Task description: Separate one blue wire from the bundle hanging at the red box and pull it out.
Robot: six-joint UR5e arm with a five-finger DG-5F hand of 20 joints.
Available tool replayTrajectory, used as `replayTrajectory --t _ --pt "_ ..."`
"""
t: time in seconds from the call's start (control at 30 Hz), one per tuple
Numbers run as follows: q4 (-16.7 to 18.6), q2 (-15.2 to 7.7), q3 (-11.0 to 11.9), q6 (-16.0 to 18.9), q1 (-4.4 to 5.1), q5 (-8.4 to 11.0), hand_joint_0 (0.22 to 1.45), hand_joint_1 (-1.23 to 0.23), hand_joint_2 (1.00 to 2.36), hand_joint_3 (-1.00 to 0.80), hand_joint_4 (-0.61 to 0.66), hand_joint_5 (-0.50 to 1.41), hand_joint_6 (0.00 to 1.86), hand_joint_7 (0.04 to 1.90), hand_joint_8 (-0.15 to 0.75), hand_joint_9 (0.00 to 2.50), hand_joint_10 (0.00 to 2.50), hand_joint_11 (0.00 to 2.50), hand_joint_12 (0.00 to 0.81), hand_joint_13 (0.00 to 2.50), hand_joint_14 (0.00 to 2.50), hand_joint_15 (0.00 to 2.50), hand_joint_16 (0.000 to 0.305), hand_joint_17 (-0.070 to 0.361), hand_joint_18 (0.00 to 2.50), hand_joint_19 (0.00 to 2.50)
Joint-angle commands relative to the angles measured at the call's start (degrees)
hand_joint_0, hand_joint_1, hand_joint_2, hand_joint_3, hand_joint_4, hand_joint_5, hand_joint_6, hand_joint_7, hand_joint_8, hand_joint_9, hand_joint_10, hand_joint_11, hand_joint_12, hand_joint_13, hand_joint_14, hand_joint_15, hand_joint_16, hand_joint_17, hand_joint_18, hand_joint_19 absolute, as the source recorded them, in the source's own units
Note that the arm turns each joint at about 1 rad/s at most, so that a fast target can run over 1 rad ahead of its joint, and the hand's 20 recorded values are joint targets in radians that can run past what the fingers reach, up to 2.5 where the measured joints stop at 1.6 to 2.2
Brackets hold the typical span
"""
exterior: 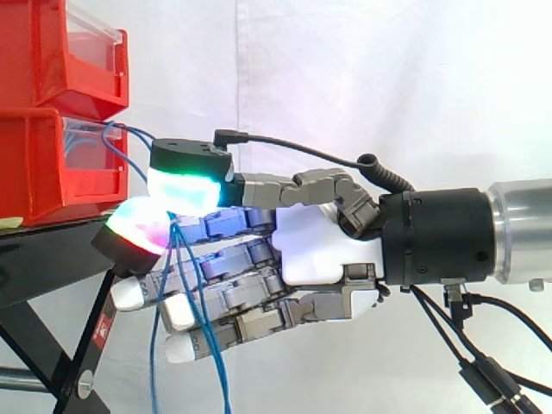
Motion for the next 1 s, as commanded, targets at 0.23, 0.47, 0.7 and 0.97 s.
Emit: replayTrajectory --t 0.23,0.47,0.7,0.97 --pt "-0.2 0.0 0.0 0.1 0.0 -0.03 0.63 -0.55 1.02 -0.25 0.21 -0.17 0.74 1.13 0.289 0.65 0.02 0.75 0.355 1.0 0.02 1.18 0.052 0.118 0.49 0.66" --pt "-0.2 0.0 -0.1 0.1 0.0 -0.03 0.64 -0.55 1.02 -0.27 0.21 -0.17 0.74 1.11 0.298 0.75 0.02 0.94 0.315 1.12 0.18 1.68 0.051 0.115 0.73 1.0" --pt "-0.2 0.0 -0.1 0.1 0.0 -0.03 0.64 -0.55 1.02 -0.27 0.22 -0.17 0.75 1.09 0.296 0.78 0.02 1.01 0.319 1.02 0.86 1.52 0.051 0.114 0.8 1.15" --pt "-0.5 2.5 0.0 -1.2 -0.09 0.23 0.64 -0.58 1.02 -0.27 0.22 -0.18 0.76 1.06 0.293 0.8 0.02 1.04 0.318 1.03 0.96 1.53 0.05 0.112 0.82 1.14"
